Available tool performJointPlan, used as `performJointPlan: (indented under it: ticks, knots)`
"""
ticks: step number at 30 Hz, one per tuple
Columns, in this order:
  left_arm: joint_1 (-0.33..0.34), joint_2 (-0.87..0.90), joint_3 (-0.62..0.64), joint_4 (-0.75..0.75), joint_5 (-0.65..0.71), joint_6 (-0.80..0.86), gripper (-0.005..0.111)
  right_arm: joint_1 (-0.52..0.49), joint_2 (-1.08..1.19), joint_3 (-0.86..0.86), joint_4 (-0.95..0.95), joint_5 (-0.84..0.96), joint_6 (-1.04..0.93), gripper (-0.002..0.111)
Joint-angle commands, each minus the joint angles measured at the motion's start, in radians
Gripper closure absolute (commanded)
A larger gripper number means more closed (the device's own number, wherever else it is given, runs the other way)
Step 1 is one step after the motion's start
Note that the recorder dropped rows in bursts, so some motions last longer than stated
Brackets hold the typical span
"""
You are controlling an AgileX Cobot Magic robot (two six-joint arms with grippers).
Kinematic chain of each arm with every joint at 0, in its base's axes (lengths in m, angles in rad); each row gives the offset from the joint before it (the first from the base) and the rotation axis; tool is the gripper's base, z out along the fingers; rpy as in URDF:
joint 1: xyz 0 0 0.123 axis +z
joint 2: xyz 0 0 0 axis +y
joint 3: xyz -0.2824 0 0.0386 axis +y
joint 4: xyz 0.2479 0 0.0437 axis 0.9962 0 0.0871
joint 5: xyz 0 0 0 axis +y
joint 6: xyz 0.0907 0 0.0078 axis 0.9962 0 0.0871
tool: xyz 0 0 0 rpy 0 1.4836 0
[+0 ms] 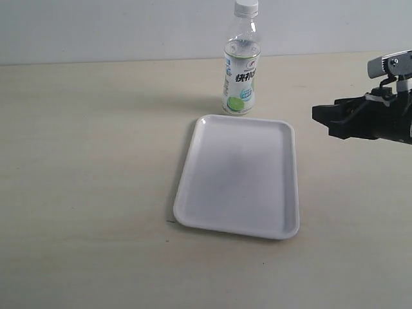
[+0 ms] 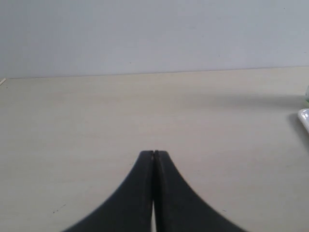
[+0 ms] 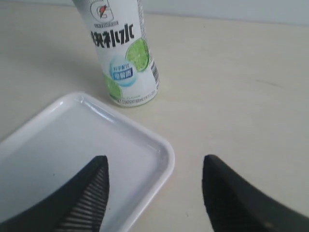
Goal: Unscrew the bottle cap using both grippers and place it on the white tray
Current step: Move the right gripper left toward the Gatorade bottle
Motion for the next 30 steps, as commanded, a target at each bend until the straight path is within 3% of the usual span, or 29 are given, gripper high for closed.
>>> performJointPlan:
  ticks: [1, 7, 11, 16, 21, 30]
  knots:
    - [-0.006, -0.006, -0.001, -0.007, -0.01, -0.004, 0.107, 0.014, 0.037, -0.009, 0.057, -0.051, -0.059, 0.047]
    - [-0.006, -0.006, -0.001, -0.007, -0.01, -0.004, 0.107, 0.075, 0.108, -0.009, 0.208, -0.132, -0.305, 0.035]
    - [-0.006, -0.006, -0.001, -0.007, -0.01, -0.004, 0.107, 0.151, 0.148, -0.013, 0.418, -0.198, -0.5, 0.034]
    - [-0.006, -0.006, -0.001, -0.007, -0.01, -0.004, 0.107, 0.232, 0.191, -0.137, 0.423, -0.154, -0.444, 0.034]
    - [-0.006, -0.006, -0.001, -0.007, -0.01, -0.004, 0.107, 0.298, 0.251, -0.25, 0.423, -0.094, -0.423, 0.027]
    - [-0.006, -0.006, -0.001, -0.007, -0.01, -0.004, 0.107, 0.317, 0.319, -0.299, 0.55, -0.127, -0.357, 0.027]
